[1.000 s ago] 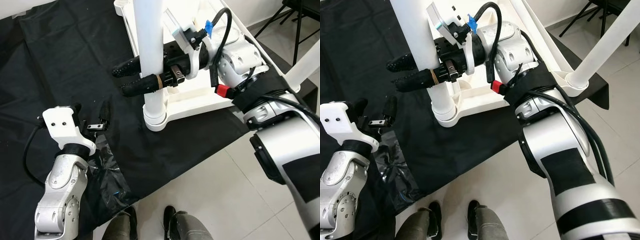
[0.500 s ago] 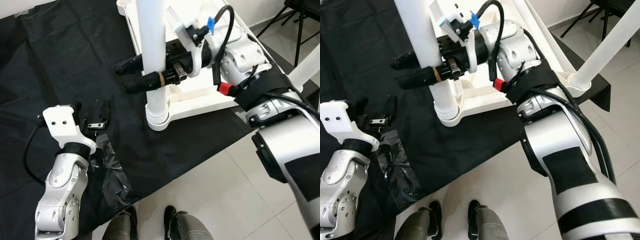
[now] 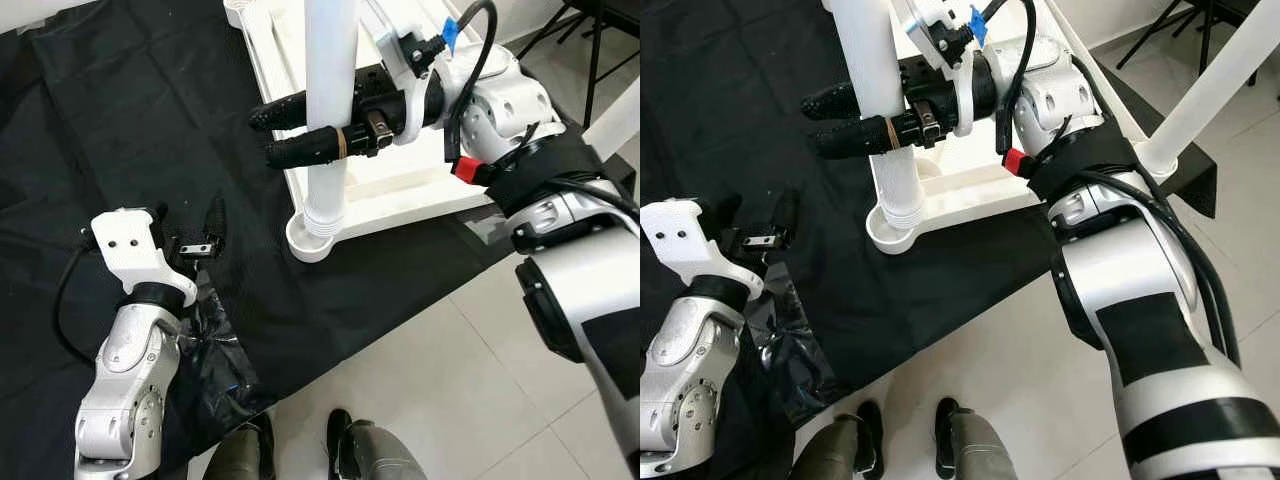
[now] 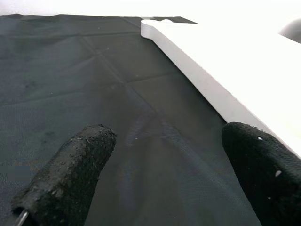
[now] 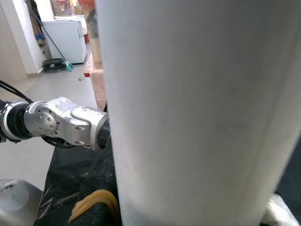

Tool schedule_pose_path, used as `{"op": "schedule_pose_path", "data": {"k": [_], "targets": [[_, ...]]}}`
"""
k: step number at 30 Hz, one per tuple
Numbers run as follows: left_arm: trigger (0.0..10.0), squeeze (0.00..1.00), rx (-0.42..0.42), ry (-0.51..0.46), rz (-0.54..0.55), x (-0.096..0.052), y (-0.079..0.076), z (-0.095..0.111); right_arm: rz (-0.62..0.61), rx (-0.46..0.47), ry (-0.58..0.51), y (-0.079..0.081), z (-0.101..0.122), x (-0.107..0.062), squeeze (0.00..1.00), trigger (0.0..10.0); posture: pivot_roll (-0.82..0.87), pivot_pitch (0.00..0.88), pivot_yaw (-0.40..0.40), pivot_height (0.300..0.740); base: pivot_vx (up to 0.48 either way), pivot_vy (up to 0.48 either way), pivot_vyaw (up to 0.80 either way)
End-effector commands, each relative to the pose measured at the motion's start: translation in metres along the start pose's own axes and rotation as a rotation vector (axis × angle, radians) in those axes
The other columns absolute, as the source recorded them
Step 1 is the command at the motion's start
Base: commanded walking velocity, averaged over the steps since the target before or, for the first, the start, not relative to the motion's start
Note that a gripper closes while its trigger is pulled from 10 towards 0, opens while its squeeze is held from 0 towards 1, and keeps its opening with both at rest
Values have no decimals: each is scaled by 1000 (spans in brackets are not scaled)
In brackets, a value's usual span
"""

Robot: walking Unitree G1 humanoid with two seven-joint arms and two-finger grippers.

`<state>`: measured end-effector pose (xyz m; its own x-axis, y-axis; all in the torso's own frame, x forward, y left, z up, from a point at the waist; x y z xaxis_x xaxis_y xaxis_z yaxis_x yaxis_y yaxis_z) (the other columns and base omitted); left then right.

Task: Building children table

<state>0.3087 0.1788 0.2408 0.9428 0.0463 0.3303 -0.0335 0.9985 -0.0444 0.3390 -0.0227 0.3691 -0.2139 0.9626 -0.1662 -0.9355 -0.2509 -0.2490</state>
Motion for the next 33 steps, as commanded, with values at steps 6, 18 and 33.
{"op": "schedule_pose_path", "data": {"k": [6,18,33], "targets": [[10000,0,2,19,10,-3,3,-5,60,52,-45,5,-24,21,0,10000,-8,330,-45,740,0,0,0],[10000,0,0,16,12,-3,2,-4,78,45,48,7,-35,28,0,10000,-10,330,-50,740,0,0,0],[10000,0,-9,18,5,-3,-1,-6,31,17,224,-3,-42,31,0,10000,-24,326,-56,740,0,0,0]]}}
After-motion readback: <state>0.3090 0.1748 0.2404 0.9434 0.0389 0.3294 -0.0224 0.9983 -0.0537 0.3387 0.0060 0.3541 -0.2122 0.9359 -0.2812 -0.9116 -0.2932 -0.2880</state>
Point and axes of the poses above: a point about 5 cm out from each wrist's last joint towards the gripper, its own x axis pointing out of the wrist towards the gripper, its own z axis along the axis of the wrist's last joint, y = z × x, the point moved 5 cm from there along x, pointing out of the wrist towards the gripper, and after that the axes turned 8 degrees about x, right-handed, at the moved point
